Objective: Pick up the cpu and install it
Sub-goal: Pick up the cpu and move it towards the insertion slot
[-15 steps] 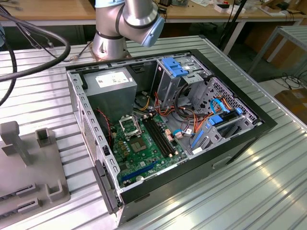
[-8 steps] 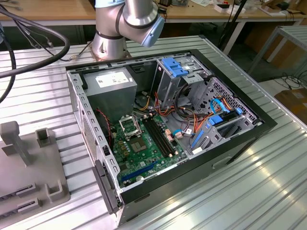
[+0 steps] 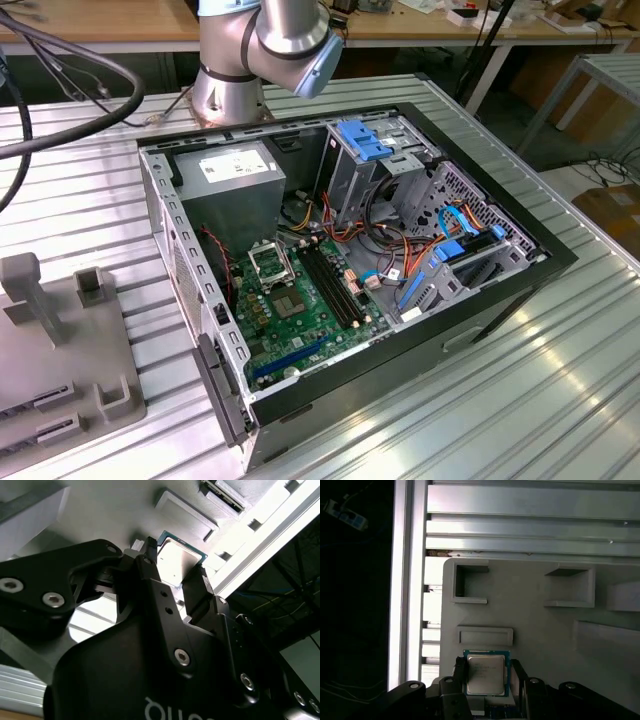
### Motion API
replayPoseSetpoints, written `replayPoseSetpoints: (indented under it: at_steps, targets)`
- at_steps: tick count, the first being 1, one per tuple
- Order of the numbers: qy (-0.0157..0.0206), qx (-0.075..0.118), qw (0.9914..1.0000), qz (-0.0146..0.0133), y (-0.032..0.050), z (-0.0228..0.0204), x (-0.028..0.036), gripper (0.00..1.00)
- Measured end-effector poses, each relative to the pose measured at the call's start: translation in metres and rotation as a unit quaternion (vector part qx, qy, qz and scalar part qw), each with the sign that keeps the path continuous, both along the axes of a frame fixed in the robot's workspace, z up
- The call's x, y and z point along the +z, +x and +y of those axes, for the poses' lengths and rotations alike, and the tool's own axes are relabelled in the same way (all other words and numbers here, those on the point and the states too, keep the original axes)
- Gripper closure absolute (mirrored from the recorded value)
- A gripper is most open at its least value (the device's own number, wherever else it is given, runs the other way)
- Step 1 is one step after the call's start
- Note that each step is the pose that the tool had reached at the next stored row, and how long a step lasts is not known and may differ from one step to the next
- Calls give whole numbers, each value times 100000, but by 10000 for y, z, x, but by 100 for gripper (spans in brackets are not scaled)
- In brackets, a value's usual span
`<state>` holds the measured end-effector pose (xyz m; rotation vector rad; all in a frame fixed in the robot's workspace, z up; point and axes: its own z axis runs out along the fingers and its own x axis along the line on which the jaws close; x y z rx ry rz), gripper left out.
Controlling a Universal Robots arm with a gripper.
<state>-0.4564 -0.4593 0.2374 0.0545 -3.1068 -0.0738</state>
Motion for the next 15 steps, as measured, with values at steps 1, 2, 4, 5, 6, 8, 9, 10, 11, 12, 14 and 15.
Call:
replayPoseSetpoints:
  at_steps: [1,2,4,5,6,8,9,10,11,12,14,15]
  targets:
    - [0,-1,100000,5,0,0,9,55]
    - [2,1,100000,4,0,0,17,55]
    - [2,0,100000,6,0,0,33,55]
    - [4,2,100000,9,0,0,40,55]
    - [5,-1,100000,6,0,0,46,55]
    - [5,1,100000,12,0,0,62,55]
    - [4,-1,100000,15,0,0,73,55]
    - [4,1,100000,21,0,0,80,55]
    - [2,0,100000,23,0,0,87,55]
    - [4,2,100000,26,0,0,92,55]
    - [4,0,100000,31,0,0,105,55]
    - [3,-2,100000,35,0,0,111,55]
